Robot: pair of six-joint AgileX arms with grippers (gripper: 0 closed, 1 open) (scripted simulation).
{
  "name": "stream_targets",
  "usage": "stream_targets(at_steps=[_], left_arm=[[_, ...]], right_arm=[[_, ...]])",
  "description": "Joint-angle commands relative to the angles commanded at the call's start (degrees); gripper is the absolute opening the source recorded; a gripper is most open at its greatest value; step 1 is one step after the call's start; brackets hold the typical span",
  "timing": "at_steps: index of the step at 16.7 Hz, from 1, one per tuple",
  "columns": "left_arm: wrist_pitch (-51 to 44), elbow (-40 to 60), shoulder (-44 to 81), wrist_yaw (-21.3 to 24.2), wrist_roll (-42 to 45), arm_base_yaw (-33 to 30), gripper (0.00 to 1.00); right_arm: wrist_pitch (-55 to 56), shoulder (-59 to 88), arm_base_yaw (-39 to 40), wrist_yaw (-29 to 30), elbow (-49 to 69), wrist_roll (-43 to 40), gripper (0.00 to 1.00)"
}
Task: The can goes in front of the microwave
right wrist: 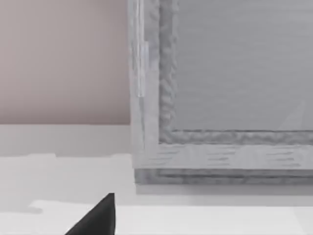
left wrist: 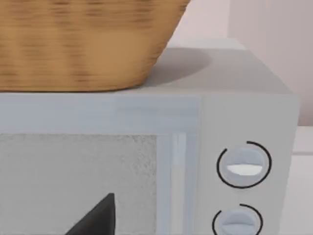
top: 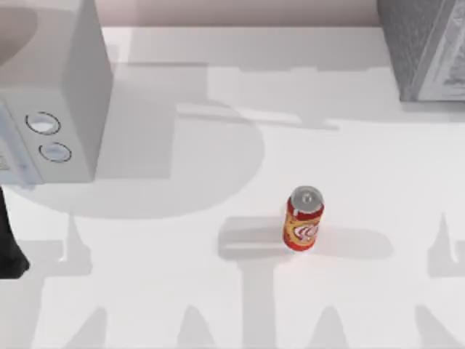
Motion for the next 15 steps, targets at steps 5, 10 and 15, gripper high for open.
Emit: stream_targets(at_steps=[5, 10, 15], left_arm=[[-2.17, 2.72, 3.10, -0.03, 0.79, -1.96, 1.00], [-12.82, 16.63, 20.11, -0.03, 4.01, -11.28, 1.00], [-29.47, 38.73, 49.87, 0.20, 6.93, -24.01, 1.00]], right_arm=[[0.00, 0.00, 0.00, 0.00, 0.00, 0.00, 1.00], [0.00, 0.00, 0.00, 0.00, 0.00, 0.00, 1.00], [0.00, 0.00, 0.00, 0.00, 0.00, 0.00, 1.00]])
